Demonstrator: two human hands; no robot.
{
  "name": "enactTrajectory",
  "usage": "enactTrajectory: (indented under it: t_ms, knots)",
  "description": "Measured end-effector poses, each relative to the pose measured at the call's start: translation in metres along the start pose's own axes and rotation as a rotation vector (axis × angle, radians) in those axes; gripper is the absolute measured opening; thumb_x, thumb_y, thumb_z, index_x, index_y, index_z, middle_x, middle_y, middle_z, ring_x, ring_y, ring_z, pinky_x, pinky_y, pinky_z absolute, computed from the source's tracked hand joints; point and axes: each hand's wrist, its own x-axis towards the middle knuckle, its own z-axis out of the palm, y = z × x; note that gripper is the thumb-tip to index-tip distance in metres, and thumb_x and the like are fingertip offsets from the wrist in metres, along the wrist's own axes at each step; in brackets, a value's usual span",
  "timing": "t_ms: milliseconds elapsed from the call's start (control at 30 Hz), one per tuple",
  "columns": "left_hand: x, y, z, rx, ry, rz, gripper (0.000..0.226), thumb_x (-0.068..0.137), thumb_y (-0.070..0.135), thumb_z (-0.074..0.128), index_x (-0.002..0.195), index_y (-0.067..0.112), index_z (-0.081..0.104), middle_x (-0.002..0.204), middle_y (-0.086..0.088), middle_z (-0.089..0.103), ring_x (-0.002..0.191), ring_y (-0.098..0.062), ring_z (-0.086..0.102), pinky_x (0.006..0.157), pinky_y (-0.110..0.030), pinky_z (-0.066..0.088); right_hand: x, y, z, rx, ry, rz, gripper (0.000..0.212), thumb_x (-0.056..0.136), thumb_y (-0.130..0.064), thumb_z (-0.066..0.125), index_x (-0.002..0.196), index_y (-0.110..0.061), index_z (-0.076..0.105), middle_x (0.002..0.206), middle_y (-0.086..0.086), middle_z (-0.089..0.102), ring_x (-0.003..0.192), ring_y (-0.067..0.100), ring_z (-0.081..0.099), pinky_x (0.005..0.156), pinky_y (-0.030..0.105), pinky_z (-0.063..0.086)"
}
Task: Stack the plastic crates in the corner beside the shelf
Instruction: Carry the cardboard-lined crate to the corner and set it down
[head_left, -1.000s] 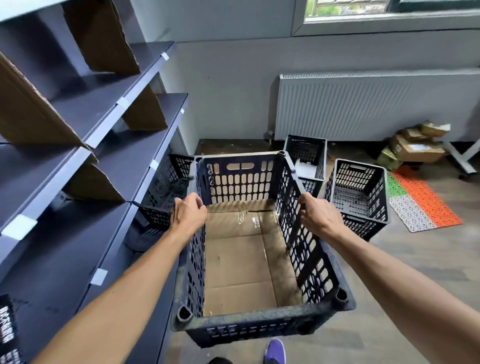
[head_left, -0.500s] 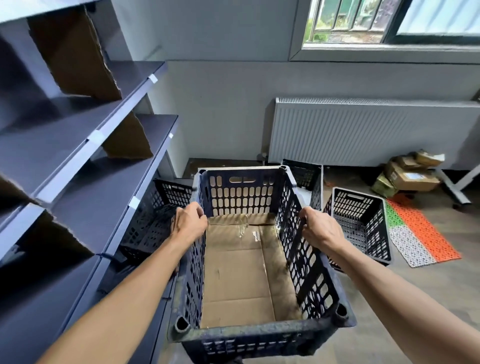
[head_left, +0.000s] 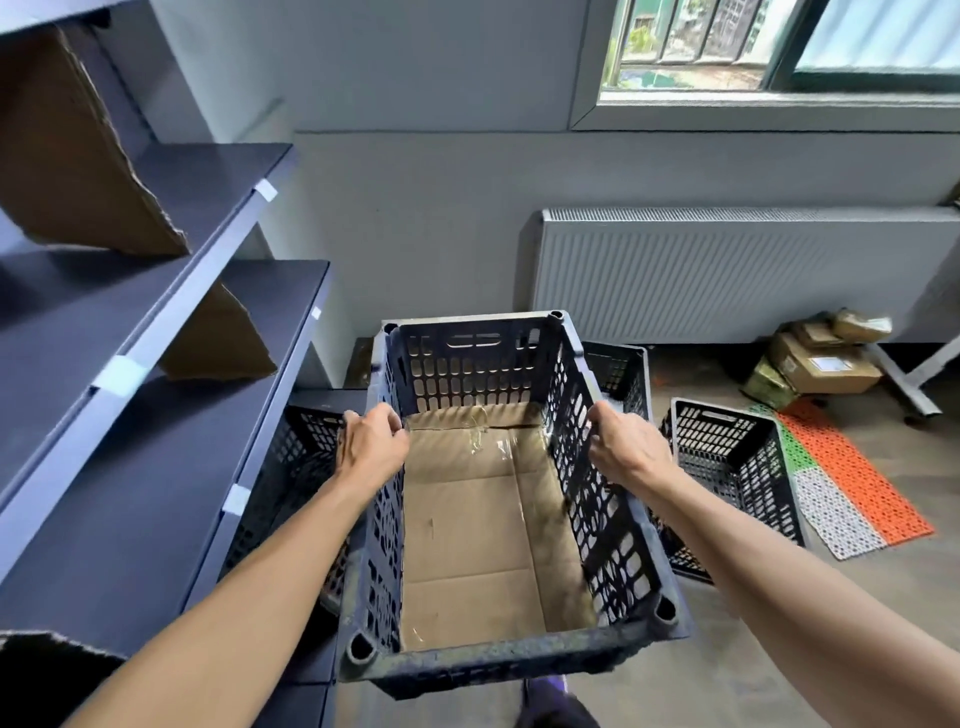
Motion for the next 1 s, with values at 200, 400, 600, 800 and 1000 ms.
enactTrajectory:
  t_ms: [200,400,600,800,1000]
  knots:
    - [0.069,0.012,0.006,-0.005,0.037,-0.064,0.007,0.088,0.023,0.054,0.083,0.028,0.055,0.101,-0.010,0.060,0.091,-0.022,0.047,0.075,-0.029,0.038,0.090,-0.001,0.003,0.019,-0.033,-0.070,0.029,0.088,-0.019,0.056,0.115,-0.014,0.049,0.098,0.016,0.067,0.085,0.035,0.062,0.068,0.038,0.047]
    - [0.128,0.040,-0.002,0.011,0.079,-0.152,0.010,0.088,0.022,0.057,0.080,0.028,0.056,0.100,-0.009,0.058,0.088,-0.024,0.051,0.071,-0.029,0.040,0.182,0.003,-0.007,0.051,-0.048,-0.144,0.029,0.086,-0.020,0.056,0.115,-0.019,0.050,0.101,0.015,0.069,0.087,0.036,0.063,0.068,0.038,0.046]
    - [0.184,0.065,-0.003,-0.002,0.095,-0.182,0.008,0.088,0.021,0.056,0.082,0.026,0.055,0.099,-0.009,0.058,0.099,-0.025,0.049,0.077,-0.029,0.040,0.254,0.000,-0.024,0.057,-0.025,-0.188,0.033,0.086,-0.021,0.056,0.118,-0.016,0.050,0.101,0.019,0.069,0.091,0.038,0.064,0.067,0.038,0.042]
    - [0.242,0.077,0.011,-0.025,0.090,-0.211,0.007,0.088,0.020,0.054,0.085,0.026,0.057,0.103,-0.008,0.056,0.093,-0.019,0.044,0.075,-0.029,0.039,0.312,-0.002,-0.024,0.068,-0.048,-0.172,0.038,0.082,-0.023,0.059,0.117,-0.016,0.047,0.094,0.019,0.068,0.088,0.039,0.063,0.068,0.041,0.049]
    - [0.320,0.076,0.025,-0.026,0.031,-0.233,0.008,0.089,0.024,0.054,0.083,0.028,0.055,0.104,-0.007,0.056,0.091,-0.021,0.048,0.073,-0.028,0.040,0.379,-0.009,-0.012,0.054,-0.058,-0.142,0.035,0.085,-0.023,0.057,0.118,-0.017,0.045,0.095,0.018,0.068,0.087,0.038,0.063,0.068,0.041,0.048]
